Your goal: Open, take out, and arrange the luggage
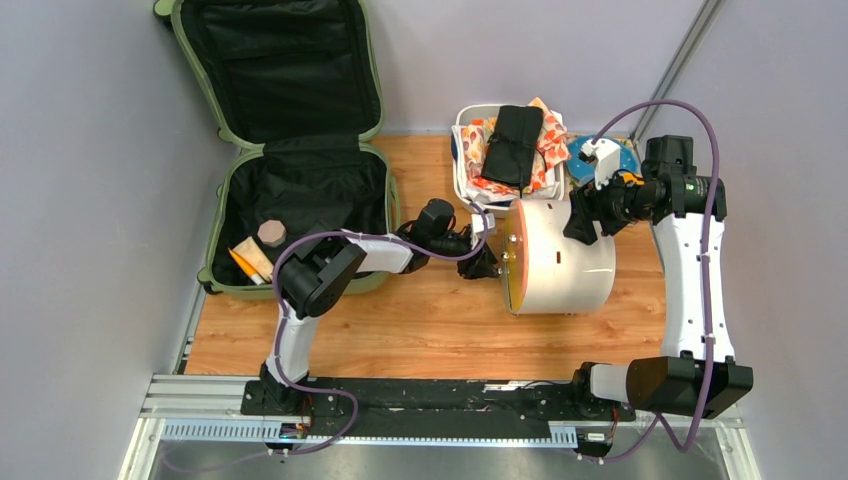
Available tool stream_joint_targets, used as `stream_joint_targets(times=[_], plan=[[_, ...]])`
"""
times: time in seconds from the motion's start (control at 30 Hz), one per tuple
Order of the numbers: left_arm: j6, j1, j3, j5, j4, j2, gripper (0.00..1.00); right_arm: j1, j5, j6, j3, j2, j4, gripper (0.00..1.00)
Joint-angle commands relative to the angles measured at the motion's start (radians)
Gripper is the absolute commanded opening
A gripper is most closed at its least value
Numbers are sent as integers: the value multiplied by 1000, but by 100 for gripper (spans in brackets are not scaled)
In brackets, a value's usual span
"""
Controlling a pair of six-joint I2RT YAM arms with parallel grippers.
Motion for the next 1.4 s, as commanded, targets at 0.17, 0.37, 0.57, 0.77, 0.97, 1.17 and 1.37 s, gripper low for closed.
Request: stream_joint_targets(times=[0.17, 0.37, 0.57, 0.77, 0.97, 1.17, 1.37], plan=[[-55, -13, 55, 3, 56, 32, 43, 5, 32, 12, -30, 4, -90, 69], [-43, -13, -3, 21, 85, -20, 19, 5, 44, 14, -39, 6, -86, 69], [40, 24, -121, 17, 7, -111, 0, 5, 54, 14, -46, 9, -78, 68], [113, 91, -210, 27, -74, -174, 0, 5, 64, 9, -63, 4, -78, 68], [221, 106, -247, 35, -148, -217, 0, 5, 75, -8, -69, 1, -78, 68], [253, 129, -243, 34, -185, -227, 0, 5, 84, -23, -60, 6, -81, 68], [273, 136, -232, 31, -220, -260, 17, 5, 84, -31, -62, 14, -80, 68]])
